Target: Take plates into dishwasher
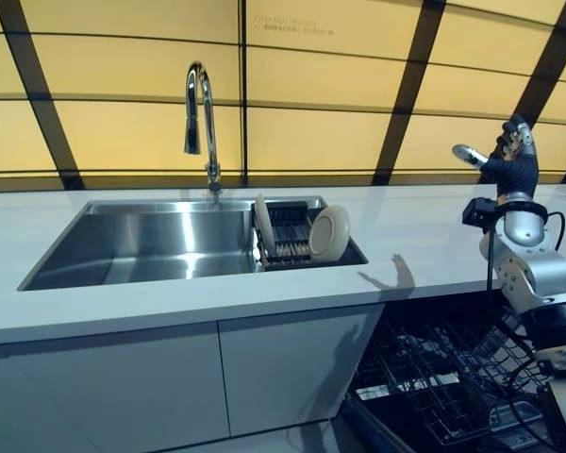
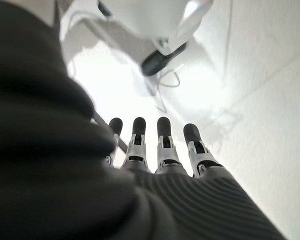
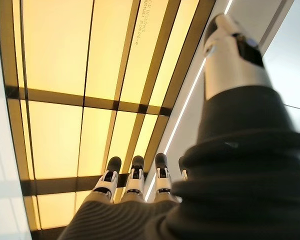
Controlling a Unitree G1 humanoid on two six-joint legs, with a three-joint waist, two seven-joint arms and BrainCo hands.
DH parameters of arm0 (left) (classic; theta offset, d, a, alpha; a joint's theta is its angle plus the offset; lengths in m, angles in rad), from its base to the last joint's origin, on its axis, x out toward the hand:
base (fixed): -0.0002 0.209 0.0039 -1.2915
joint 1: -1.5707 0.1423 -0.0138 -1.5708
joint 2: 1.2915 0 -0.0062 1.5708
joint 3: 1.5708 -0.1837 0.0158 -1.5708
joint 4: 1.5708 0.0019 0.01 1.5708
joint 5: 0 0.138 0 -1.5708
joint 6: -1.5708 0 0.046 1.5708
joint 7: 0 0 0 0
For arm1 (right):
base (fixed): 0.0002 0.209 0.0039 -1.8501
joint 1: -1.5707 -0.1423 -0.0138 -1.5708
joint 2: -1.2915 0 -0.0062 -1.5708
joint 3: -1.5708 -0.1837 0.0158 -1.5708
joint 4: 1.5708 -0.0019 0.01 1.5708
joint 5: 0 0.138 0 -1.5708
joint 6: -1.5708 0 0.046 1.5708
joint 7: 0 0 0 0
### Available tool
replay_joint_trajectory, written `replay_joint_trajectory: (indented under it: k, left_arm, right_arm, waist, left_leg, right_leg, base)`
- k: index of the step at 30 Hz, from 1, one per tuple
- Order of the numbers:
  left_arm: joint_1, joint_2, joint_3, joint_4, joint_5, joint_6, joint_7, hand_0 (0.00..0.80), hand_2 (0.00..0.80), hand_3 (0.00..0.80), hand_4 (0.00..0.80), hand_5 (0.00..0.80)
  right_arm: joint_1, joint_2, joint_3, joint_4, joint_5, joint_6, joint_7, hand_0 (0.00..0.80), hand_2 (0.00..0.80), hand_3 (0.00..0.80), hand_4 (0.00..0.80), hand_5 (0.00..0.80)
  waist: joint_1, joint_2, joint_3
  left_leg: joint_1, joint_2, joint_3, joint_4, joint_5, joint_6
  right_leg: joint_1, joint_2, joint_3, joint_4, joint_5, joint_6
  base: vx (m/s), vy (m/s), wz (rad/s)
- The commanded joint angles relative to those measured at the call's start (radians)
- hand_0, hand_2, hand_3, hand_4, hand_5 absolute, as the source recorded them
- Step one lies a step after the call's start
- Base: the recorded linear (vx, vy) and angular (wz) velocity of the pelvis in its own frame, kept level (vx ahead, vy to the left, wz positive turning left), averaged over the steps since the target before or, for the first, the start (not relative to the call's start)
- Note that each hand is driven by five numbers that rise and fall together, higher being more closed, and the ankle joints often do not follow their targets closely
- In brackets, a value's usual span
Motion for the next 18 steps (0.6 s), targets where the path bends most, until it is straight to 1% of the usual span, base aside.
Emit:
replay_joint_trajectory:
  k: [1,3,5,6,7,8,9,10,11,12,13,14,15,16,17,18]
  left_arm:
    - [0.019,0.045,-0.009,0.015,0.063,-0.019,0.005,0.000,0.000,0.000,0.000,0.000]
    - [0.030,0.048,-0.007,0.024,0.061,-0.032,0.001,0.000,0.000,0.000,0.000,0.000]
    - [0.037,0.049,-0.001,0.026,0.063,-0.037,0.001,0.000,0.000,0.000,0.000,0.000]
    - [0.037,0.048,0.006,0.032,0.065,-0.040,0.006,0.000,0.000,0.000,0.000,0.000]
    - [0.036,0.050,0.006,0.040,0.050,-0.042,0.010,0.000,0.000,0.000,0.000,0.000]
    - [0.036,0.047,0.014,0.045,0.044,-0.040,0.006,0.000,0.000,0.000,0.000,0.000]
    - [0.036,0.045,0.017,0.048,0.045,-0.045,0.001,0.000,0.000,0.000,0.000,0.000]
    - [0.035,0.039,0.014,0.046,0.042,-0.060,-0.007,0.000,0.000,0.000,0.000,0.000]
    - [0.036,0.039,0.014,0.046,0.042,-0.060,-0.007,0.000,0.000,0.000,0.000,0.000]
    - [0.036,0.031,0.021,0.038,0.018,-0.080,-0.009,0.000,0.000,0.000,0.000,0.000]
    - [0.036,0.027,0.025,0.034,0.001,-0.095,-0.009,0.000,0.000,0.000,0.000,0.000]
    - [0.036,0.026,0.027,0.034,-0.003,-0.101,-0.009,0.000,0.000,0.000,0.000,0.000]
    - [0.037,0.018,0.025,0.032,-0.007,-0.115,-0.005,0.000,0.000,0.000,0.000,0.000]
    - [0.035,0.012,0.020,0.030,-0.006,-0.123,-0.003,0.000,0.000,0.000,0.000,0.000]
    - [0.034,0.001,0.011,0.029,-0.005,-0.131,0.007,0.000,0.000,0.000,0.000,0.000]
    - [0.034,-0.008,0.003,0.019,-0.001,-0.142,0.020,0.000,0.000,0.000,0.000,0.000]
  right_arm:
    - [-0.119,-0.038,-0.026,0.014,0.074,-0.023,-0.045,0.000,0.000,0.000,0.000,0.000]
    - [-0.093,-0.027,-0.047,-0.023,0.088,-0.008,-0.044,0.000,0.000,0.000,0.000,0.000]
    - [-0.078,-0.015,-0.056,-0.050,0.070,0.003,-0.050,0.000,0.000,0.000,0.000,0.000]
    - [-0.077,-0.008,-0.055,-0.057,0.073,0.003,-0.035,0.000,0.000,0.000,0.000,0.000]
    - [-0.084,-0.004,-0.044,-0.062,0.082,0.002,-0.031,0.000,0.000,0.000,0.000,0.000]
    - [-0.094,0.000,-0.030,-0.062,0.082,0.009,-0.022,0.000,0.000,0.000,0.000,0.000]
    - [-0.096,0.005,-0.026,-0.065,0.077,0.016,-0.017,0.000,0.000,0.000,0.000,0.000]
    - [-0.094,0.024,-0.012,-0.084,0.062,0.033,-0.015,0.000,0.000,0.000,0.000,0.000]
    - [-0.093,0.024,-0.012,-0.085,0.062,0.033,-0.015,0.000,0.000,0.000,0.000,0.000]
    - [-0.091,0.030,0.010,-0.102,0.053,0.035,-0.016,0.000,0.000,0.000,0.000,0.000]
    - [-0.090,0.033,0.022,-0.111,0.052,0.034,-0.017,0.000,0.000,0.000,0.000,0.000]
    - [-0.089,0.034,0.026,-0.113,0.054,0.034,-0.016,0.000,0.000,0.000,0.000,0.000]
    - [-0.081,0.033,0.035,-0.129,0.051,0.035,-0.023,0.000,0.000,0.000,0.000,0.000]
    - [-0.074,0.032,0.041,-0.134,0.043,0.038,-0.021,0.000,0.000,0.000,0.000,0.000]
    - [-0.066,0.029,0.047,-0.137,0.037,0.041,-0.018,0.000,0.000,0.000,0.000,0.000]
    - [-0.059,0.022,0.060,-0.133,0.027,0.031,-0.020,0.000,0.000,0.000,0.000,0.000]
  waist:
    - [0.017,-0.019,-0.057]
    - [0.004,-0.019,-0.060]
    - [-0.001,-0.021,-0.061]
    - [-0.001,-0.023,-0.072]
    - [-0.006,-0.021,-0.082]
    - [-0.014,-0.011,-0.100]
    - [-0.016,-0.005,-0.110]
    - [-0.022,0.008,-0.128]
    - [-0.022,0.008,-0.128]
    - [-0.029,0.018,-0.143]
    - [-0.032,0.023,-0.149]
    - [-0.033,0.024,-0.152]
    - [-0.033,0.023,-0.154]
    - [-0.030,0.016,-0.153]
    - [-0.025,0.007,-0.148]
    - [-0.014,-0.018,-0.135]
  left_leg:
    - [0.105,-0.045,-0.072,0.020,-0.156,-0.012]
    - [0.137,-0.049,-0.095,0.030,-0.187,-0.008]
    - [0.154,-0.047,-0.097,0.038,-0.205,-0.007]
    - [0.165,-0.044,-0.105,0.041,-0.222,-0.004]
    - [0.176,-0.036,-0.102,0.047,-0.230,-0.012]
    - [0.201,-0.017,-0.093,0.051,-0.238,-0.035]
    - [0.216,-0.001,-0.087,0.055,-0.237,-0.050]
    - [0.225,0.029,-0.067,0.084,-0.201,-0.078]
    - [0.225,0.030,-0.067,0.084,-0.201,-0.079]
    - [0.212,0.057,-0.042,0.157,-0.115,-0.111]
    - [0.202,0.071,-0.034,0.204,-0.060,-0.132]
    - [0.198,0.075,-0.033,0.215,-0.048,-0.137]
    - [0.171,0.086,-0.027,0.312,0.030,-0.158]
    - [0.136,0.084,-0.024,0.393,0.076,-0.168]
    - [0.081,0.075,-0.022,0.490,0.105,-0.177]
    - [-0.036,0.057,0.007,0.702,0.122,-0.183]
  right_leg:
    - [-0.209,0.043,0.003,-0.185,0.245,-0.018]
    - [-0.222,0.042,0.013,-0.181,0.270,-0.022]
    - [-0.232,0.037,0.012,-0.156,0.279,-0.025]
    - [-0.214,0.035,0.018,-0.147,0.259,-0.036]
    - [-0.208,0.035,0.022,-0.124,0.246,-0.045]
    - [-0.207,0.039,0.022,-0.098,0.219,-0.060]
    - [-0.199,0.040,0.020,-0.095,0.205,-0.067]
    - [-0.173,0.046,0.023,-0.102,0.183,-0.079]
    - [-0.173,0.047,0.023,-0.103,0.183,-0.080]
    - [-0.148,0.061,0.034,-0.111,0.161,-0.096]
    - [-0.132,0.071,0.038,-0.117,0.149,-0.107]
    - [-0.128,0.073,0.039,-0.119,0.146,-0.110]
    - [-0.105,0.082,0.045,-0.126,0.133,-0.130]
    - [-0.082,0.083,0.050,-0.136,0.127,-0.142]
    - [-0.060,0.082,0.054,-0.145,0.124,-0.155]
    - [-0.028,0.070,0.058,-0.150,0.115,-0.176]
  base:
    - [0.329,-0.129,-0.01]
    - [0.440,-0.198,0.11]
    - [0.353,-0.203,0.25]
    - [0.342,-0.235,0.29]
    - [0.389,-0.274,0.42]
    - [0.310,-0.218,0.34]
    - [0.388,-0.287,0.42]
    - [0.251,-0.196,0.26]
    - [0.338,-0.291,0.29]
    - [0.256,-0.250,0.25]
    - [0.303,-0.297,0.17]
    - [0.221,-0.246,-0.02]
    - [0.192,-0.225,-0.13]
    - [0.212,-0.267,-0.17]
    - [0.190,-0.292,-0.11]
    - [0.183,-0.289,-0.12]
